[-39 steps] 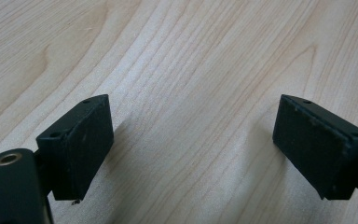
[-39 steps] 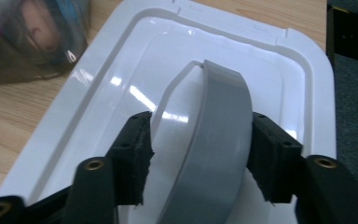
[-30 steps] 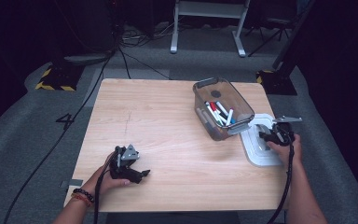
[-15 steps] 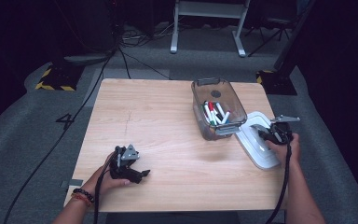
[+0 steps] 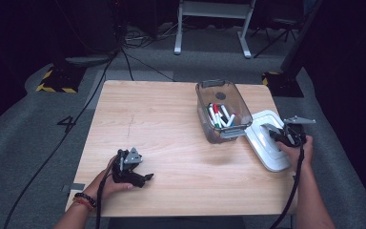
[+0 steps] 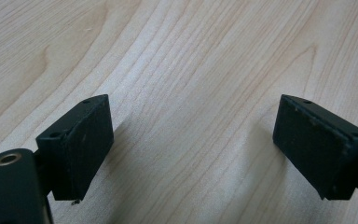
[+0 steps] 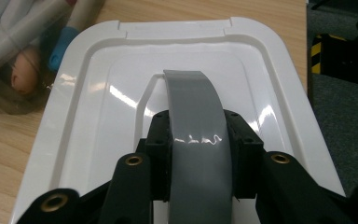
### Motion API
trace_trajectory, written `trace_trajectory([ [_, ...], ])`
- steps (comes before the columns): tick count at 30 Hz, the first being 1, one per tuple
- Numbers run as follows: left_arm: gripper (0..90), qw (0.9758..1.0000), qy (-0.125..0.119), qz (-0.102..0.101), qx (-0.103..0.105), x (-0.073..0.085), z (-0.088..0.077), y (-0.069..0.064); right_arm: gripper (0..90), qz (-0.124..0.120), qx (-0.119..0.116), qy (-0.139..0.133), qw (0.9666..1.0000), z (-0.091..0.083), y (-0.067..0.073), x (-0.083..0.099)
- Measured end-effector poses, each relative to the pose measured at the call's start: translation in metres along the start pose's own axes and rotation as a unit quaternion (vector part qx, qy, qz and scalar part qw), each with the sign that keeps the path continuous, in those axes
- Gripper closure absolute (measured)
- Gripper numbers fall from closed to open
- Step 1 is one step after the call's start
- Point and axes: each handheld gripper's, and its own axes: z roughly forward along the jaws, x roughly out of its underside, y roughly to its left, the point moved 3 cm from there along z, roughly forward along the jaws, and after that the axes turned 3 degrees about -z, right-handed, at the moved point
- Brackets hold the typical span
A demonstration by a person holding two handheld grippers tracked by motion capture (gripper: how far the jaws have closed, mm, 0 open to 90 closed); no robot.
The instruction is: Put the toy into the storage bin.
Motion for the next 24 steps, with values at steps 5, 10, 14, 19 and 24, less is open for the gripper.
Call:
trace_trajectory([
  [5, 12.6, 1.0000, 0.000, 0.000, 0.000, 0.000, 0.000, 0.000, 67.0, 0.003, 0.006, -0.011, 0.9999, -0.010, -0.006, -0.005],
  [10, 12.6, 1.0000, 0.000, 0.000, 0.000, 0.000, 0.000, 0.000, 67.0, 0.006, 0.003, -0.023, 0.9997, -0.020, -0.008, -0.012],
  [14, 12.6, 1.0000, 0.000, 0.000, 0.000, 0.000, 0.000, 0.000, 67.0, 0.002, 0.013, -0.030, 0.9995, -0.028, -0.010, -0.021],
  [19, 12.6, 1.0000, 0.000, 0.000, 0.000, 0.000, 0.000, 0.000, 67.1, 0.004, 0.030, -0.039, 0.9988, -0.041, -0.017, -0.033],
  [24, 12.6, 1.0000, 0.000, 0.000, 0.000, 0.000, 0.000, 0.000, 67.1, 0.003, 0.039, -0.056, 0.9977, -0.057, -0.022, -0.050],
])
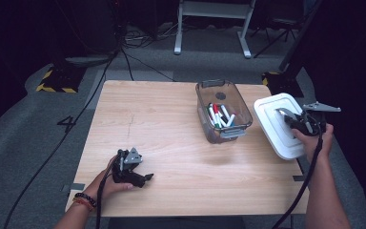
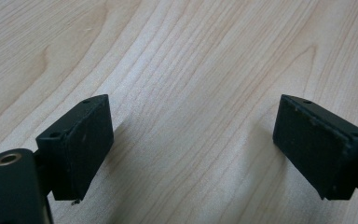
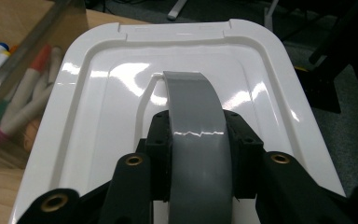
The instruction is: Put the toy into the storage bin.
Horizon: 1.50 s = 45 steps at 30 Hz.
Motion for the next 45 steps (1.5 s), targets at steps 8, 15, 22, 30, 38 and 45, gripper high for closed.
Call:
trace_trajectory([
  [8, 12.5, 1.0000, 0.001, -0.001, -0.002, 0.000, 0.000, 0.000, 67.1, -0.023, -0.006, -0.020, 0.9995, -0.010, 0.015, -0.034],
  [15, 12.6, 1.0000, 0.000, -0.002, -0.002, 0.000, 0.000, 0.000, 67.1, -0.038, -0.017, -0.027, 0.9988, -0.008, 0.033, -0.053],
  [22, 12.6, 1.0000, 0.001, -0.001, -0.001, 0.000, 0.000, 0.000, 67.1, -0.053, -0.040, -0.024, 0.9975, 0.003, 0.059, -0.072],
  [30, 12.6, 1.0000, 0.001, -0.001, -0.002, 0.000, 0.000, 0.000, 67.1, -0.060, -0.065, -0.009, 0.9960, 0.026, 0.088, -0.086],
  [38, 12.6, 1.0000, 0.001, -0.001, -0.001, 0.000, 0.000, 0.000, 67.1, -0.075, -0.071, 0.008, 0.9946, 0.044, 0.109, -0.094],
  [45, 12.6, 1.0000, 0.001, -0.001, -0.002, 0.000, 0.000, 0.000, 67.1, -0.078, -0.082, 0.019, 0.9934, 0.067, 0.131, -0.106],
])
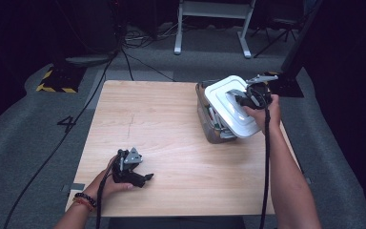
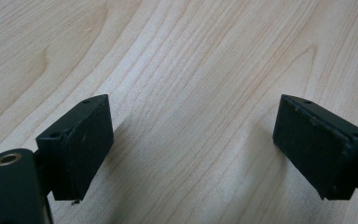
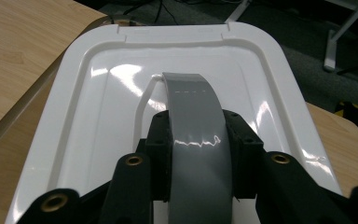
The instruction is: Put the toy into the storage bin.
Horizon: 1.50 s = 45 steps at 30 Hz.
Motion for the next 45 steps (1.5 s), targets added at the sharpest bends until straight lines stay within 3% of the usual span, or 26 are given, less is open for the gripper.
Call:
trace_trajectory([
  [11, 12.6, 1.0000, 0.000, 0.000, 0.000, 0.000, 0.000, 0.000, 67.4, 0.009, 0.001, 0.010, 0.9999, 0.025, 0.013, -0.012],
  [20, 12.6, 1.0000, 0.000, 0.001, 0.000, 0.000, 0.000, 0.000, 67.8, 0.003, 0.038, 0.021, 0.9991, 0.043, 0.017, -0.026],
  [25, 12.6, 1.0000, -0.001, 0.000, 0.001, 0.000, 0.000, 0.000, 67.7, 0.012, 0.047, 0.025, 0.9985, 0.047, 0.023, -0.032],
  [28, 12.6, 1.0000, -0.001, 0.000, 0.001, 0.000, 0.000, 0.000, 66.0, 0.015, 0.035, 0.027, 0.9989, 0.045, 0.026, -0.031],
  [31, 12.7, 1.0000, -0.001, 0.000, 0.001, 0.000, 0.000, 0.000, 51.6, 0.028, 0.003, 0.031, 0.9991, 0.042, 0.027, -0.029],
  [34, 12.7, 1.0000, -0.001, 0.000, 0.001, 0.000, 0.000, 0.000, 49.8, 0.029, -0.009, 0.029, 0.9991, 0.037, 0.024, -0.026],
  [35, 12.7, 1.0000, -0.001, 0.000, 0.001, 0.000, 0.000, 0.000, 46.5, 0.021, -0.032, 0.040, 0.9984, 0.033, 0.021, -0.020],
  [37, 12.7, 1.0000, -0.001, 0.001, 0.001, 0.000, 0.000, 0.000, 48.8, 0.009, -0.049, 0.051, 0.9975, 0.029, 0.020, -0.015],
  [39, 12.7, 1.0000, -0.001, 0.000, 0.001, 0.000, 0.000, 0.000, 49.5, 0.003, -0.049, 0.052, 0.9974, 0.026, 0.018, -0.012],
  [42, 12.7, 1.0000, -0.001, 0.001, 0.001, 0.000, 0.000, 0.000, 53.5, 0.003, -0.080, 0.050, 0.9956, 0.016, 0.019, -0.005],
  [45, 12.7, 1.0000, -0.001, 0.000, 0.001, 0.000, 0.000, 0.000, 54.9, -0.009, -0.084, 0.052, 0.9950, 0.012, 0.022, -0.002],
])
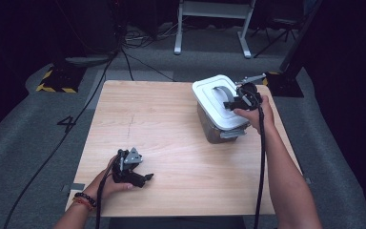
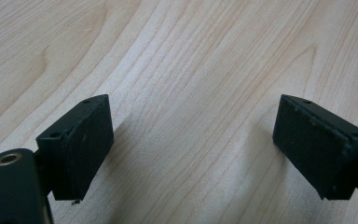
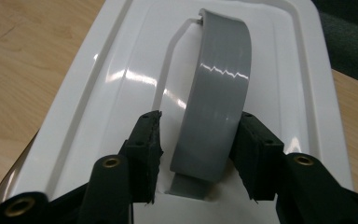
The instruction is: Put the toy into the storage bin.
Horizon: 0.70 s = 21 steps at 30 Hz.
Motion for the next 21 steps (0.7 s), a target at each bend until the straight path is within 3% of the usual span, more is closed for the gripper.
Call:
trace_trajectory([
  [3, 12.7, 1.0000, 0.000, 0.001, 0.000, 0.000, 0.000, 0.000, 58.8, -0.014, -0.018, 0.001, 0.9997, -0.003, 0.009, 0.004],
  [8, 12.7, 1.0000, 0.000, 0.000, 0.000, 0.000, 0.000, 0.000, 60.4, -0.040, 0.005, -0.009, 0.9992, 0.002, 0.015, -0.001],
  [12, 12.7, 1.0000, 0.000, 0.000, 0.000, 0.000, 0.000, 0.000, 61.5, -0.026, -0.014, -0.027, 0.9992, 0.009, 0.009, -0.003],
  [16, 12.7, 1.0000, 0.000, 0.000, 0.000, 0.000, 0.000, 0.000, 64.1, -0.002, -0.014, -0.055, 0.9984, 0.010, 0.004, 0.000],
  [21, 12.7, 1.0000, 0.000, 0.000, 0.000, 0.000, 0.000, 0.000, 66.5, -0.002, -0.007, -0.068, 0.9976, 0.003, 0.003, 0.002],
])
